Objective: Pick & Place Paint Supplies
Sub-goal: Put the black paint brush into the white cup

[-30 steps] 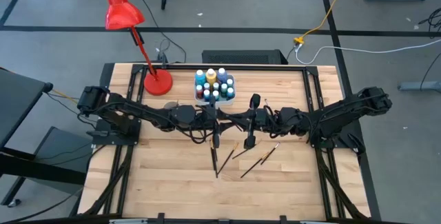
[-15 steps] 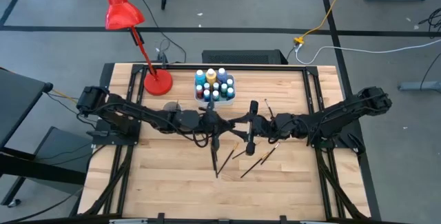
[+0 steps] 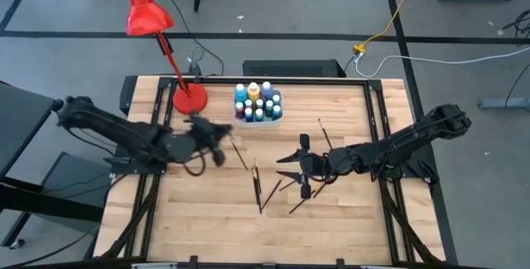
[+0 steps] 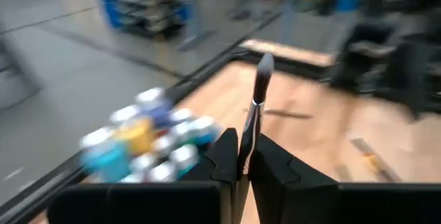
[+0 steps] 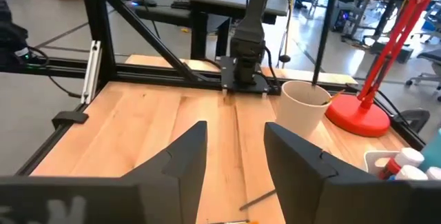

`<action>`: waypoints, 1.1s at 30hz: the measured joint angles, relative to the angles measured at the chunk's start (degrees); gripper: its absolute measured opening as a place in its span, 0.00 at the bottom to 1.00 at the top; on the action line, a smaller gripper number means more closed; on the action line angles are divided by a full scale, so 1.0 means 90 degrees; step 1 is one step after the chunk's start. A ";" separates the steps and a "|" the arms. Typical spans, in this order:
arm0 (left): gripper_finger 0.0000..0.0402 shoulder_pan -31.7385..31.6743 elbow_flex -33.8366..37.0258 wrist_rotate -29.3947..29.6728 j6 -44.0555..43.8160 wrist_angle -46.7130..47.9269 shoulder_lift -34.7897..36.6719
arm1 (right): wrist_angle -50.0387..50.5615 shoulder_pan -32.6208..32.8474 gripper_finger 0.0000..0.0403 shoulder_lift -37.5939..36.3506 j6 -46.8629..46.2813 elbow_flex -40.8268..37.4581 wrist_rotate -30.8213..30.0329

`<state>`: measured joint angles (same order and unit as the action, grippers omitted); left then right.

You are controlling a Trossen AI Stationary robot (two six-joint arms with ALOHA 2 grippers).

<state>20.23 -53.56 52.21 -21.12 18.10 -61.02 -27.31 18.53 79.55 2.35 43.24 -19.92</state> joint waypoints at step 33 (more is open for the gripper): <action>0.11 -0.0035 0.3588 0.1524 -0.5162 0.1147 0.0620 | 0.0003 -0.0010 0.31 0.0000 -0.0010 0.0000 -0.0022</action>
<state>19.92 -21.27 65.93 -67.58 28.42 -55.44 -27.29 18.44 79.55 2.26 43.24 -20.12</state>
